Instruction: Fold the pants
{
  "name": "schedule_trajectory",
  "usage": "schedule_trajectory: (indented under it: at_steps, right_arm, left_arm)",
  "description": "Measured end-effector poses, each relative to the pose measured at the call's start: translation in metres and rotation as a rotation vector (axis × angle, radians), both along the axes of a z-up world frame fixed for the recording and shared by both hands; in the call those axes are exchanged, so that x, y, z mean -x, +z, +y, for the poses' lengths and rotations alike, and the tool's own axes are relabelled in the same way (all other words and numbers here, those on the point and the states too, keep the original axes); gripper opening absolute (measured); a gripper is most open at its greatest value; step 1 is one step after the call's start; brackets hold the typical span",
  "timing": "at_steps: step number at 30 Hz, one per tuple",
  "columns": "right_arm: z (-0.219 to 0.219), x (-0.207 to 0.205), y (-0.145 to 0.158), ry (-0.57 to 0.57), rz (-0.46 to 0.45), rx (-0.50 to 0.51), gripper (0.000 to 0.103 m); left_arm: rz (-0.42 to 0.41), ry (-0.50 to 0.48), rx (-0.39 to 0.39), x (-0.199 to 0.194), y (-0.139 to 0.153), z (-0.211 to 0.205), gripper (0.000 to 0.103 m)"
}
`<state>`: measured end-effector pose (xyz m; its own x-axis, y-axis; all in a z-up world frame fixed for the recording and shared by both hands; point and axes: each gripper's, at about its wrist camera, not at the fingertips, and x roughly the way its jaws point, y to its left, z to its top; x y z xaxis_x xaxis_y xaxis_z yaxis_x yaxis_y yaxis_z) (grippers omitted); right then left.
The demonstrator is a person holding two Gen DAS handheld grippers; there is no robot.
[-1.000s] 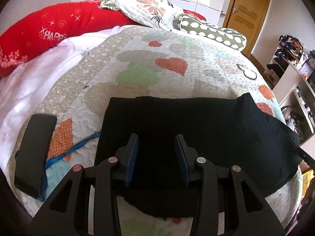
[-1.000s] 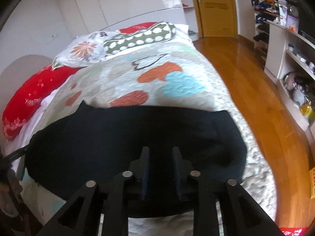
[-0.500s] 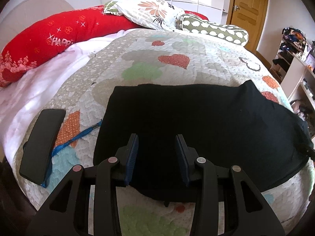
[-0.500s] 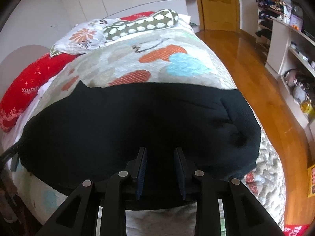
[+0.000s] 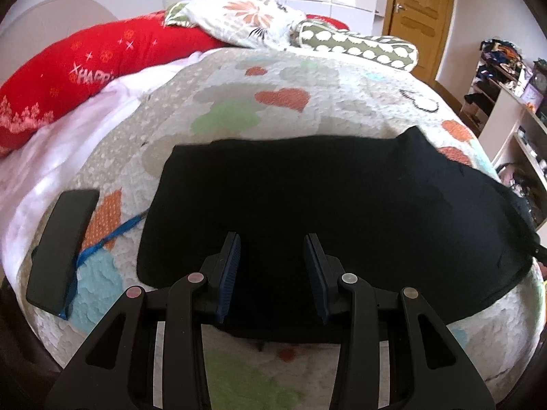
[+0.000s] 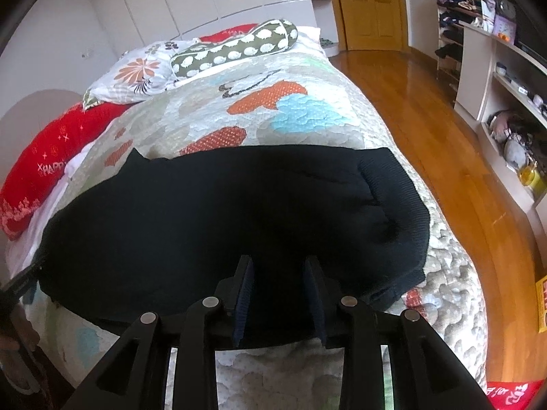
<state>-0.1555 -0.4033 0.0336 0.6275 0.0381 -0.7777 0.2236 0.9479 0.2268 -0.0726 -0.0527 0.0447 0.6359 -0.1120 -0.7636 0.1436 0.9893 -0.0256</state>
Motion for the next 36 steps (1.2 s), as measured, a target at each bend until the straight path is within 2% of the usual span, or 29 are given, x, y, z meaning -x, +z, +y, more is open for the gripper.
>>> schedule_trajectory:
  at_steps: [3, 6, 13, 19, 24, 29, 32, 36]
  right_arm:
    - [-0.001, 0.004, 0.003, -0.002, -0.005, 0.003, 0.033]
    - [-0.006, 0.006, 0.001, -0.008, 0.004, 0.004, 0.033]
    - [-0.024, 0.018, 0.005, -0.036, 0.001, 0.003, 0.033]
    - [-0.048, 0.036, 0.005, -0.101, 0.007, -0.003, 0.036]
    - [-0.07, 0.047, -0.003, -0.137, 0.004, -0.07, 0.037]
    - [-0.078, 0.05, -0.008, -0.121, -0.037, -0.162, 0.044]
    - [-0.078, 0.049, -0.014, -0.104, -0.038, -0.211, 0.046]
    - [-0.077, 0.046, -0.018, -0.087, -0.043, -0.221, 0.048]
  left_arm:
    - [0.002, -0.039, 0.017, 0.0, 0.005, -0.012, 0.038]
    - [0.004, -0.086, 0.024, 0.0, 0.005, -0.029, 0.051]
    - [0.046, -0.191, 0.042, -0.005, 0.003, -0.073, 0.051]
    - [0.053, -0.353, 0.006, -0.008, 0.003, -0.132, 0.051]
    - [0.075, -0.479, -0.006, -0.018, 0.004, -0.19, 0.051]
    - [0.092, -0.603, -0.006, -0.025, 0.005, -0.241, 0.051]
    - [0.128, -0.677, 0.022, -0.034, 0.003, -0.273, 0.051]
    - [0.148, -0.754, 0.059, -0.04, 0.004, -0.303, 0.051]
